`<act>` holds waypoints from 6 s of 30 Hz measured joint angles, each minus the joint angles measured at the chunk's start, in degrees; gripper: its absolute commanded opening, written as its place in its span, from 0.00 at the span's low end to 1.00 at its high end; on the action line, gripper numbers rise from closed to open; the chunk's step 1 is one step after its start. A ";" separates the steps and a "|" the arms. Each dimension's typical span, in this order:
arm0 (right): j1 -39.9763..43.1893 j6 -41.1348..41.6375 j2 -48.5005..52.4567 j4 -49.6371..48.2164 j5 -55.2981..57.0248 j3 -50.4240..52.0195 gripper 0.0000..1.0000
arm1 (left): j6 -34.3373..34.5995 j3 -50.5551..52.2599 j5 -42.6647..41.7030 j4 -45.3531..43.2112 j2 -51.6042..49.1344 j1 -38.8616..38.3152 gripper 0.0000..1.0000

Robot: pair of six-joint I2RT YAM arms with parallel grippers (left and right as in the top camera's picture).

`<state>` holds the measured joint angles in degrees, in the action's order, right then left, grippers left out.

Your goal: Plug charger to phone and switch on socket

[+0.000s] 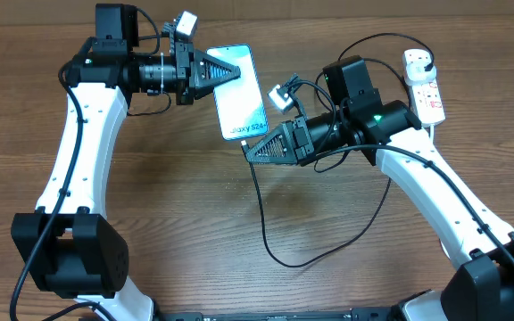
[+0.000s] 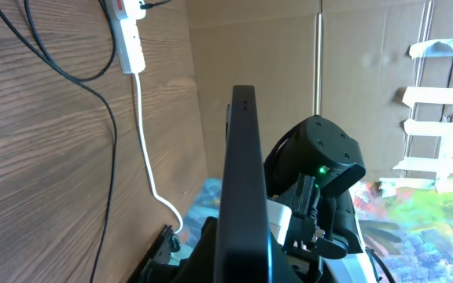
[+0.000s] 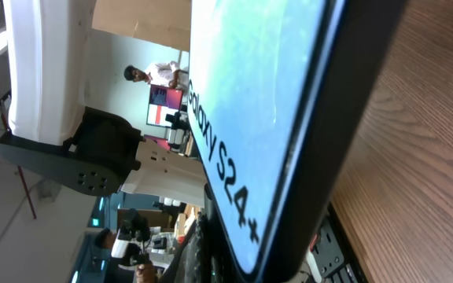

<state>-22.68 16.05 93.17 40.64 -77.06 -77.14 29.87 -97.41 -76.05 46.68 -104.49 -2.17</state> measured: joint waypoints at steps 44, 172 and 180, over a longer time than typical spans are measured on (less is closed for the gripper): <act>1.38 0.44 0.00 0.44 -1.14 0.00 0.04 | 0.20 0.00 -0.26 -0.02 0.00 0.00 0.04; 0.79 3.23 -0.11 -3.45 -0.68 0.00 0.04 | 1.09 0.00 -1.55 -0.26 -0.02 0.02 0.04; 0.52 4.87 -0.11 -4.50 -0.70 0.00 0.04 | 1.05 0.00 -1.97 -0.44 -0.02 0.02 0.04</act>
<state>-22.15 20.93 93.06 36.14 -77.76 -77.14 30.92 -97.41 -78.02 46.24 -104.51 -2.15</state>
